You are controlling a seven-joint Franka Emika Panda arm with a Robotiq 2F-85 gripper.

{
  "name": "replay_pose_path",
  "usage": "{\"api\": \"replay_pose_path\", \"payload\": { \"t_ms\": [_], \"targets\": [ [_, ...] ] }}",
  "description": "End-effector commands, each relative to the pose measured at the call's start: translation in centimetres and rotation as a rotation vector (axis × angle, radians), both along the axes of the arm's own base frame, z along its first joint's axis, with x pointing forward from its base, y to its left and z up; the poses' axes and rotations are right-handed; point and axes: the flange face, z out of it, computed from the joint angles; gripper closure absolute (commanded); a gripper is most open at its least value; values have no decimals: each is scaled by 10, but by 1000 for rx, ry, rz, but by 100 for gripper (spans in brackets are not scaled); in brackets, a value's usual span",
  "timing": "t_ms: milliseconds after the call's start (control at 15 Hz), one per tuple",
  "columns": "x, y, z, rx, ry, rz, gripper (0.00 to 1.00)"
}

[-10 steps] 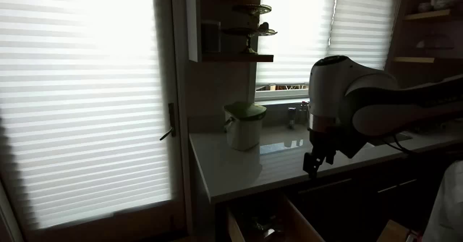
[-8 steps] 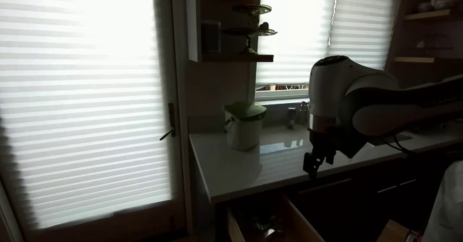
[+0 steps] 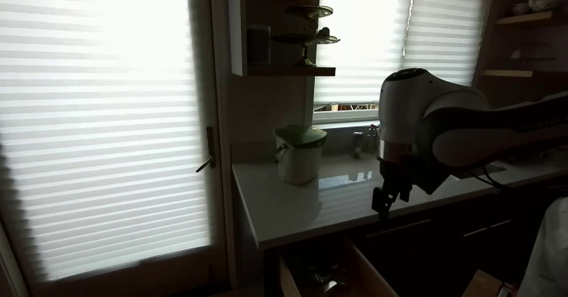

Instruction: Remove a measuring cup from the drawer

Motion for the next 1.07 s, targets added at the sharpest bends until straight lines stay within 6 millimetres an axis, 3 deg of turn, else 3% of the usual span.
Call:
{"api": "replay_pose_path", "payload": {
  "t_ms": [0,533,1000],
  "targets": [
    [0,0,0,0,1,0,0],
    [5,4,-1,-7,-4,25,0],
    [31,63,-30,30,1,231,0]
  ]
}}
